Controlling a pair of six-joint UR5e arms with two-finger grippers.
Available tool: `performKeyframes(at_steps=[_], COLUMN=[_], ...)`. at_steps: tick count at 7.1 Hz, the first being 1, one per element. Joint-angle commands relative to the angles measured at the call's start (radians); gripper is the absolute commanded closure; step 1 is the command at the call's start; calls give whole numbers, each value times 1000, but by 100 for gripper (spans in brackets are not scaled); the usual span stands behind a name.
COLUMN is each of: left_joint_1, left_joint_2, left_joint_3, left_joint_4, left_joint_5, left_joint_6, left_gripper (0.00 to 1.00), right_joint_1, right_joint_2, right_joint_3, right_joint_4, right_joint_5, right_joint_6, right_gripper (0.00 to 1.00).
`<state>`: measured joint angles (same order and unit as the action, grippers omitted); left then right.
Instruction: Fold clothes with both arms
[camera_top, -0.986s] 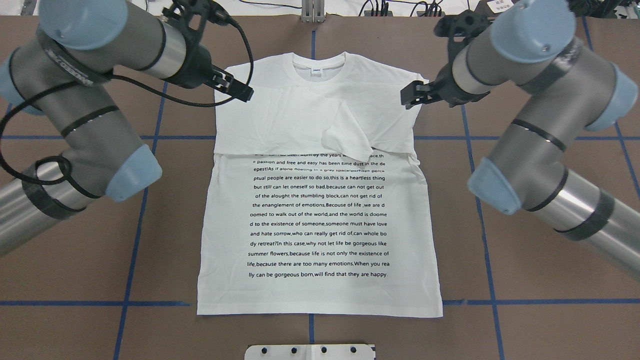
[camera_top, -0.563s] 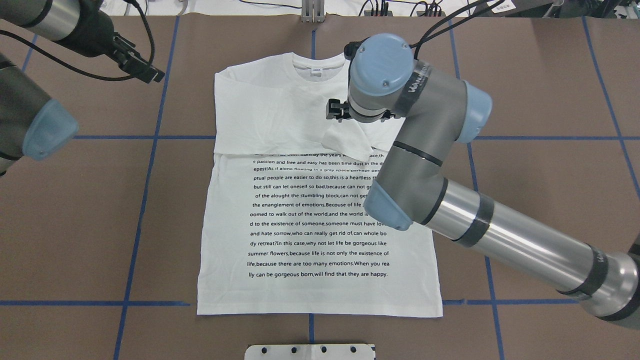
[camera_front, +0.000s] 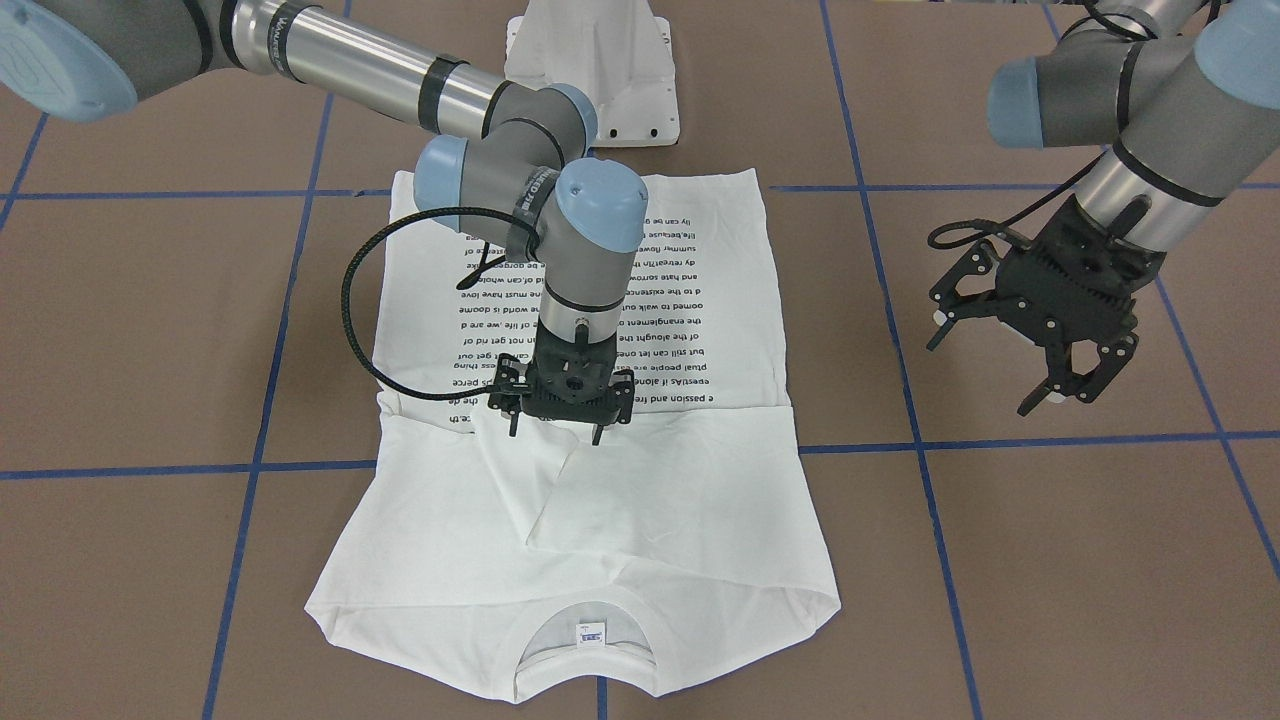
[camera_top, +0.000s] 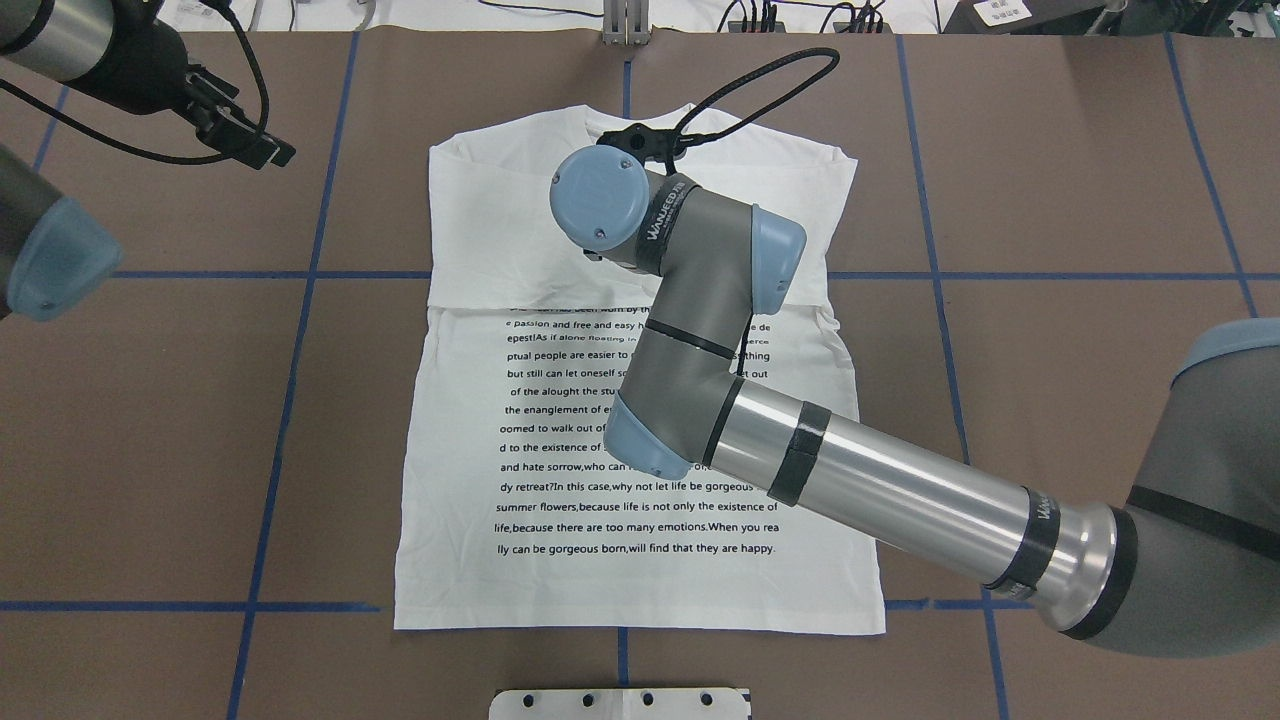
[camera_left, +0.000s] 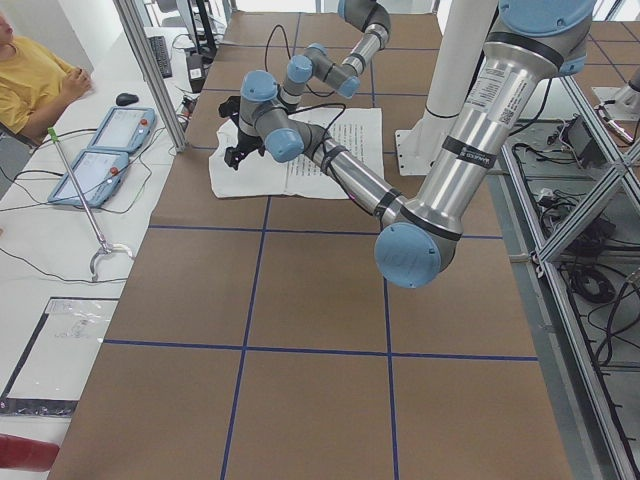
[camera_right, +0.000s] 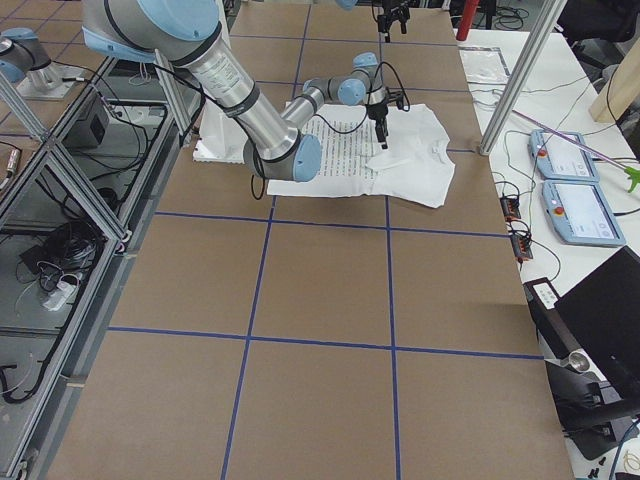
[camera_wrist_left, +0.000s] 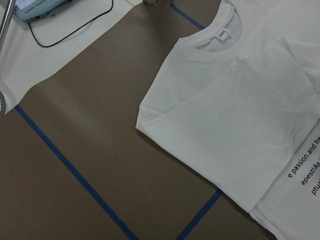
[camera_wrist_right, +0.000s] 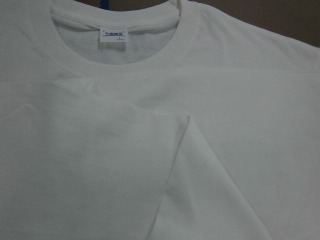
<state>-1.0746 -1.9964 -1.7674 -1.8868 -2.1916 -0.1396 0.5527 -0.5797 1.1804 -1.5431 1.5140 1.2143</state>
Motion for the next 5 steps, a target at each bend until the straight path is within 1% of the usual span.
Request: performKeyframes(at_steps=[1,3,5], left_joint_1=[-1,1,1], left_joint_2=[18,18,18], left_joint_3=[-23,-32,-33], left_joint_4=[0,0,0], left_joint_5=[1,0,0], left_joint_6=[-2,-38,-38], left_gripper=[0,0,0], right_joint_1=[-14,-34,-36], right_joint_2=[18,15,15], right_joint_3=[-56,-71,-71], right_joint_4=[1,1,1], right_joint_5=[-31,-47,-47], right_joint_6=[-6,-6,-6], right_gripper=[8,14,22])
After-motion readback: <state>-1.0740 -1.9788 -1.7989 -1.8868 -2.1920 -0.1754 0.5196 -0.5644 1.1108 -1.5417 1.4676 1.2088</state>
